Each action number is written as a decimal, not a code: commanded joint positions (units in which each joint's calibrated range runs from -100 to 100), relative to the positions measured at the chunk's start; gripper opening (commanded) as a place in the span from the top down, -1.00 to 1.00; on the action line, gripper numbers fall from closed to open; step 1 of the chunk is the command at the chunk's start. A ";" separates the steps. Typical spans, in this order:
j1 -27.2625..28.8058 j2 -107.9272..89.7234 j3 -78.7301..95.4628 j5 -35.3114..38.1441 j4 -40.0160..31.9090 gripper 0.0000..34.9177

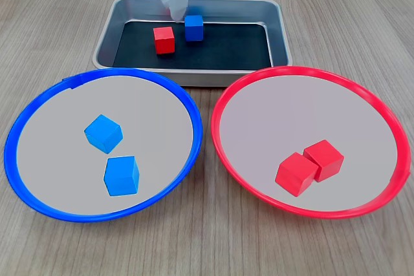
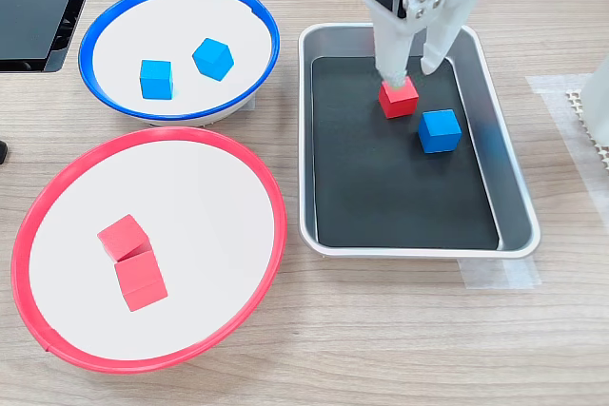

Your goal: Move six blocks from tray to matching dishes

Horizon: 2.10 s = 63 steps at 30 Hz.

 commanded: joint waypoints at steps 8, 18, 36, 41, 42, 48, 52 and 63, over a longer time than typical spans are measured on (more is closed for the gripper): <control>5.06 1.32 3.06 1.27 -4.15 -0.04; 6.66 4.64 3.42 1.90 -7.04 0.08; -6.04 19.14 -38.73 -5.13 13.93 0.99; -16.96 30.49 -61.49 -12.26 8.15 0.99; -18.66 32.53 -62.58 -12.89 4.60 0.99; -24.11 38.42 -61.21 -12.31 -5.96 0.91; -24.58 37.05 -55.93 -10.84 -7.45 -0.09; -15.46 14.88 -34.27 -1.66 10.22 0.99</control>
